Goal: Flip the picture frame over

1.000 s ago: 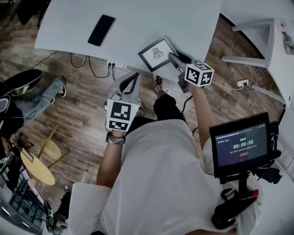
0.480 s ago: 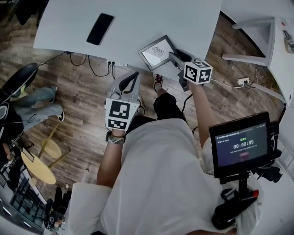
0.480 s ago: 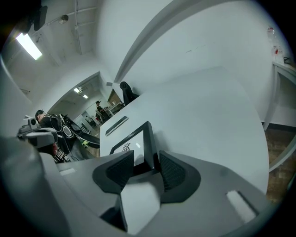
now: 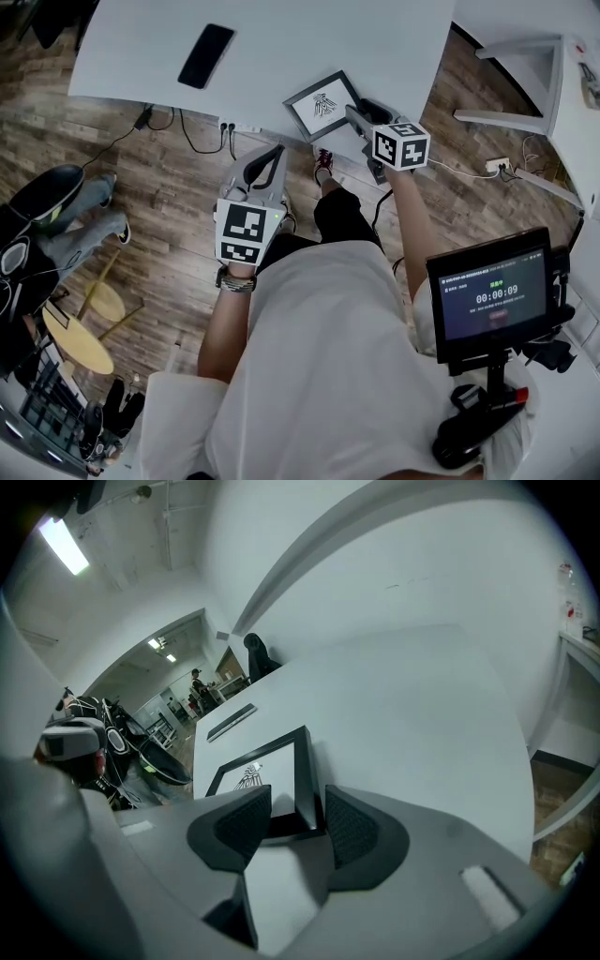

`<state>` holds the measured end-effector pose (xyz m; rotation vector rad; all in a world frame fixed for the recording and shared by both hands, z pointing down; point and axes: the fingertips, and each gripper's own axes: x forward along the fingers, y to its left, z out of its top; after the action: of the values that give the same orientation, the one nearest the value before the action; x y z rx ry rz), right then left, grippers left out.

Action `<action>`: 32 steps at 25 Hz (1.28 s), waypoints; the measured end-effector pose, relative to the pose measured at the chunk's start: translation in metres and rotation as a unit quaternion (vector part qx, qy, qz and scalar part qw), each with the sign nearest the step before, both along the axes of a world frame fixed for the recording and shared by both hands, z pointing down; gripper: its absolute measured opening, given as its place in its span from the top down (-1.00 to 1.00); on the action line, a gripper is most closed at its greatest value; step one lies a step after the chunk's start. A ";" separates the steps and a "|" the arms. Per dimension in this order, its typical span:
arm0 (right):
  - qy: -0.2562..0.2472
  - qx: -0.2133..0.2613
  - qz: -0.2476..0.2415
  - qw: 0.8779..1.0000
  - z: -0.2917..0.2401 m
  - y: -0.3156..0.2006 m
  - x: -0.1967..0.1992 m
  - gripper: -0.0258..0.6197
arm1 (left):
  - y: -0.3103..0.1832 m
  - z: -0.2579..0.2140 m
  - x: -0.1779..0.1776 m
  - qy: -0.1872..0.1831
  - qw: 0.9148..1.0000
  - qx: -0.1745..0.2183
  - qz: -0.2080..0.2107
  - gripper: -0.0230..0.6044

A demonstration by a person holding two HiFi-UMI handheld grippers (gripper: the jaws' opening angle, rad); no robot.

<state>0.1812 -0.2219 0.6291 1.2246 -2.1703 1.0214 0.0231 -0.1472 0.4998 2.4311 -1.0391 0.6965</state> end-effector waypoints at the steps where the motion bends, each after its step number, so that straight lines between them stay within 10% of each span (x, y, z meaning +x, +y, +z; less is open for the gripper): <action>1: 0.009 0.001 -0.003 1.000 0.001 0.001 0.001 0.38 | 0.000 0.000 0.000 0.000 1.000 0.000 0.000 0.91; 15: -0.016 0.013 0.036 0.999 -0.005 -0.010 0.012 0.50 | -0.005 0.000 0.002 0.004 1.000 0.005 0.000 0.92; 32: -0.014 0.153 0.066 0.986 -0.127 -0.023 0.023 0.91 | -0.031 -0.049 0.021 0.013 0.997 0.068 0.035 0.92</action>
<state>0.2046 -0.2452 0.5023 1.5167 -2.3574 0.7754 0.0441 -0.1784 0.4504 2.5975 -1.0263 0.6346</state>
